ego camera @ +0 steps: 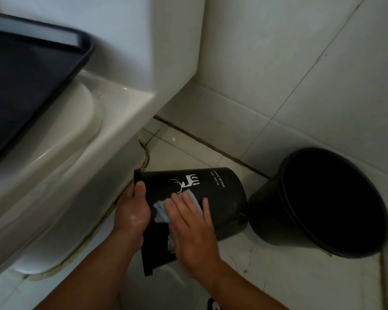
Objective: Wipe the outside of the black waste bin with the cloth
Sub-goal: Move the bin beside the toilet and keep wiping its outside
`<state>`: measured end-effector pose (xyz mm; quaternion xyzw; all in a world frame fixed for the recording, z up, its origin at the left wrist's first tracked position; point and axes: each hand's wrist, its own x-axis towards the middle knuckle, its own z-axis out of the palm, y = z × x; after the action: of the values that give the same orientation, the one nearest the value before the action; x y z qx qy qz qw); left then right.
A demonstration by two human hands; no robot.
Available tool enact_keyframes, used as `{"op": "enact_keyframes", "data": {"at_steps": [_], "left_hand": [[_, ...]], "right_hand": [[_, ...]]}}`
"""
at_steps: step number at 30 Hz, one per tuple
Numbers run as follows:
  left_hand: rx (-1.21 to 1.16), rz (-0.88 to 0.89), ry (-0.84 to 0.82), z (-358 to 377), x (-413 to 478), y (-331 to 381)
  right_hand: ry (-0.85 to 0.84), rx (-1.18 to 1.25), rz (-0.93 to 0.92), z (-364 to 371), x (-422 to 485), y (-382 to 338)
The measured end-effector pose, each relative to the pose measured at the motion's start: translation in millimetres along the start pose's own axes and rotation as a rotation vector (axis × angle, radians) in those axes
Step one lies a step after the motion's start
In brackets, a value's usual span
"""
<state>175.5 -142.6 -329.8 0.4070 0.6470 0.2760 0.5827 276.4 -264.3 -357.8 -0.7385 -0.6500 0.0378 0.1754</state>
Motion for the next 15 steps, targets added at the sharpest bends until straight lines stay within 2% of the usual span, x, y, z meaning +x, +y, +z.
{"op": "enact_keyframes", "data": {"at_steps": [1,2,3,6,8,9,11,13,15], "left_hand": [[0.000,0.002,-0.010,-1,2,-1],[-0.002,-0.001,-0.024,-2,3,-2],[-0.014,-0.006,-0.032,-2,4,-2],[-0.044,-0.007,-0.031,-1,5,-4],[-0.037,-0.013,-0.016,1,4,-5],[-0.037,-0.021,-0.012,2,3,-6],[-0.019,-0.013,0.007,4,-1,-4],[0.020,0.030,0.021,3,0,-4],[0.027,0.049,0.009,1,4,-4]], "right_hand": [[-0.023,-0.042,-0.076,0,0,15],[-0.026,-0.095,-0.070,0,-1,34],[-0.027,-0.154,0.014,0,-2,55],[-0.002,-0.191,0.477,-7,-8,109],[0.094,-0.084,0.619,-4,-12,108],[0.151,-0.042,0.625,1,-13,94],[0.228,0.024,0.486,9,-14,51],[0.133,0.061,0.180,12,-21,7],[0.017,-0.013,-0.095,6,-20,2]]}}
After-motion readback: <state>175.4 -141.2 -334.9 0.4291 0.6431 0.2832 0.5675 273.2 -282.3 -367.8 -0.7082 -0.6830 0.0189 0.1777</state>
